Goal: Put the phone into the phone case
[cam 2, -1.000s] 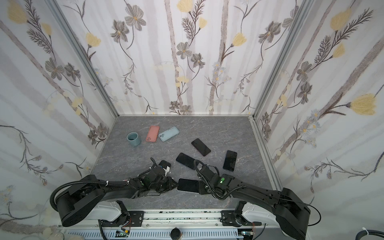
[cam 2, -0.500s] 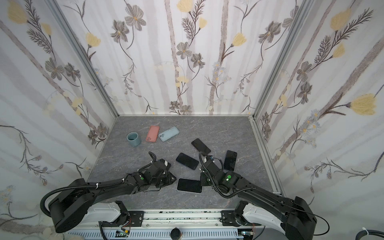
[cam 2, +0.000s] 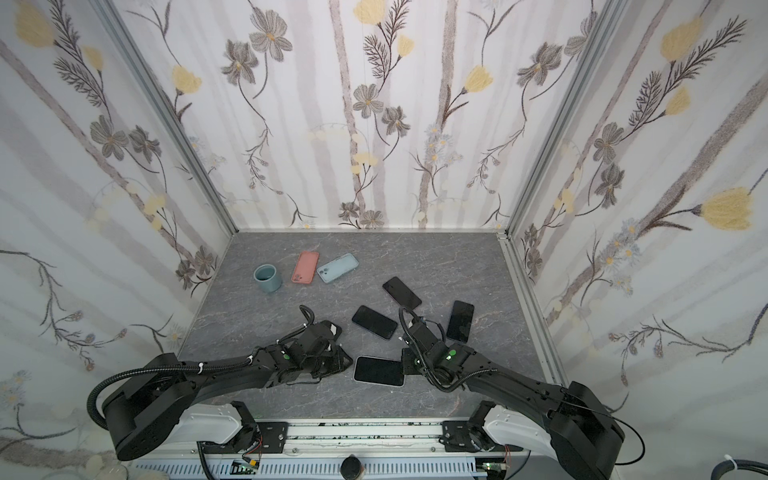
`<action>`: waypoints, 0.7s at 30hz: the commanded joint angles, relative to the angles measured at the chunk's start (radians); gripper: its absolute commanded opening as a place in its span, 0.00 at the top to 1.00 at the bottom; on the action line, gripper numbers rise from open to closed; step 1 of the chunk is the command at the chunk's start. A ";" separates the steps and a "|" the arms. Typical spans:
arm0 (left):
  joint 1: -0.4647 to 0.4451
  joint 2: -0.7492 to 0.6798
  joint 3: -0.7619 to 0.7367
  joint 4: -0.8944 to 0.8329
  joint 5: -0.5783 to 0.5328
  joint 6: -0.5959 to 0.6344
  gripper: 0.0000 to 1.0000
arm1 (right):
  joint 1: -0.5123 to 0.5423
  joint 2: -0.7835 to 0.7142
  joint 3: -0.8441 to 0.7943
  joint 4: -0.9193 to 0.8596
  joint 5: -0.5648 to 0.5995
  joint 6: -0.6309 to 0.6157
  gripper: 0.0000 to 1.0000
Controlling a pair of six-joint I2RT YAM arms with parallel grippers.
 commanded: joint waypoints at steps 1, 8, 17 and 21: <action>0.002 0.016 0.002 0.050 0.024 -0.021 0.66 | 0.001 0.037 0.012 0.025 -0.038 -0.030 0.83; 0.002 0.046 0.007 0.086 0.051 -0.032 0.66 | 0.000 0.075 0.017 0.017 -0.047 -0.046 0.84; 0.001 0.079 0.011 0.100 0.067 -0.029 0.67 | 0.001 0.093 0.011 0.012 -0.040 -0.054 0.89; 0.000 0.097 0.012 0.107 0.084 -0.030 0.68 | 0.000 0.102 0.011 0.009 -0.043 -0.056 0.89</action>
